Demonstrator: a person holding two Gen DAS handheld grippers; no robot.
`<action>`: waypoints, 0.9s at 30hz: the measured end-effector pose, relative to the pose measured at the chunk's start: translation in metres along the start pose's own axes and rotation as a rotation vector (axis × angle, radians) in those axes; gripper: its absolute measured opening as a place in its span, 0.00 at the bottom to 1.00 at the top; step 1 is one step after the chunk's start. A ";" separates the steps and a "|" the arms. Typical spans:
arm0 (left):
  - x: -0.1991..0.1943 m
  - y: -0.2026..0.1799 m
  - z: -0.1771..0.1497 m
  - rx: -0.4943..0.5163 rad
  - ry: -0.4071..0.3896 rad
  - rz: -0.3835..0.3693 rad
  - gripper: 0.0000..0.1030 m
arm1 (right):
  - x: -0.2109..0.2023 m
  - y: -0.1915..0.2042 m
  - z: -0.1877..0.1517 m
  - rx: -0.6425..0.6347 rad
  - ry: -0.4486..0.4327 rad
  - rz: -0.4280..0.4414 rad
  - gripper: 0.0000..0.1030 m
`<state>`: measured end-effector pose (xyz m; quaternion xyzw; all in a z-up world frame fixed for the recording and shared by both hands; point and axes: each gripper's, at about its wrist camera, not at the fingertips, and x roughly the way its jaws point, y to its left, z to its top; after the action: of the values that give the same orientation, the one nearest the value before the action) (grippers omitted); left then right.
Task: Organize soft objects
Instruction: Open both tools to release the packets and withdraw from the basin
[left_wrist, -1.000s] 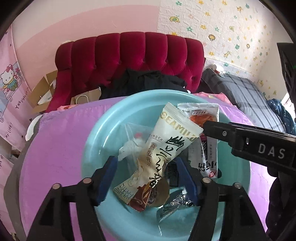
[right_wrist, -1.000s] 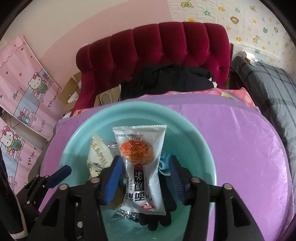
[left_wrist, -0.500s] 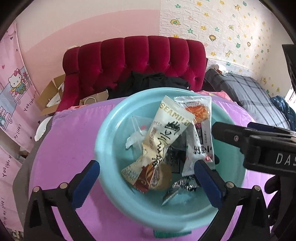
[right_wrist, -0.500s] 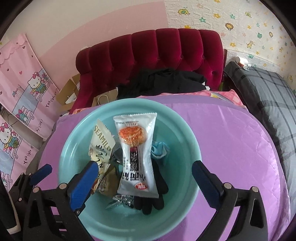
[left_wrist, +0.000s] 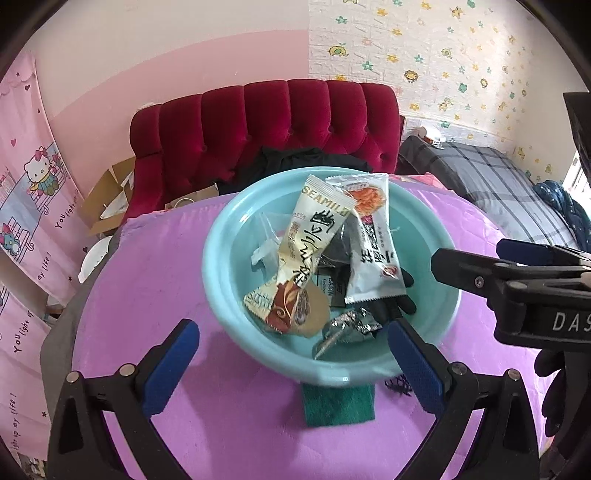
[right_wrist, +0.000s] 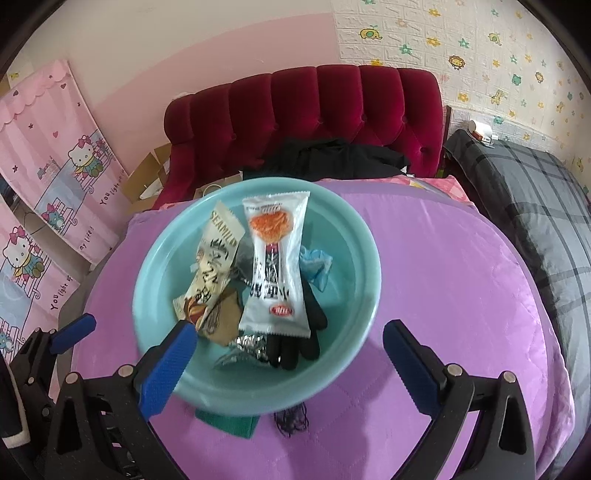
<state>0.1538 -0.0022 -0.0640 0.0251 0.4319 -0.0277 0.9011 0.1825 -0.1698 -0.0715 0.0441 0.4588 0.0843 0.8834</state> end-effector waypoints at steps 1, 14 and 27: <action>-0.003 -0.001 -0.003 0.004 -0.004 0.000 1.00 | -0.003 -0.001 -0.004 -0.002 0.000 -0.001 1.00; -0.029 -0.008 -0.048 0.030 -0.028 0.000 1.00 | -0.024 -0.006 -0.055 -0.023 0.013 -0.018 1.00; -0.029 -0.014 -0.100 0.028 -0.017 0.006 1.00 | -0.021 -0.012 -0.113 -0.016 0.037 -0.021 1.00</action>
<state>0.0573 -0.0081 -0.1041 0.0385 0.4236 -0.0312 0.9045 0.0798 -0.1860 -0.1216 0.0306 0.4746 0.0796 0.8760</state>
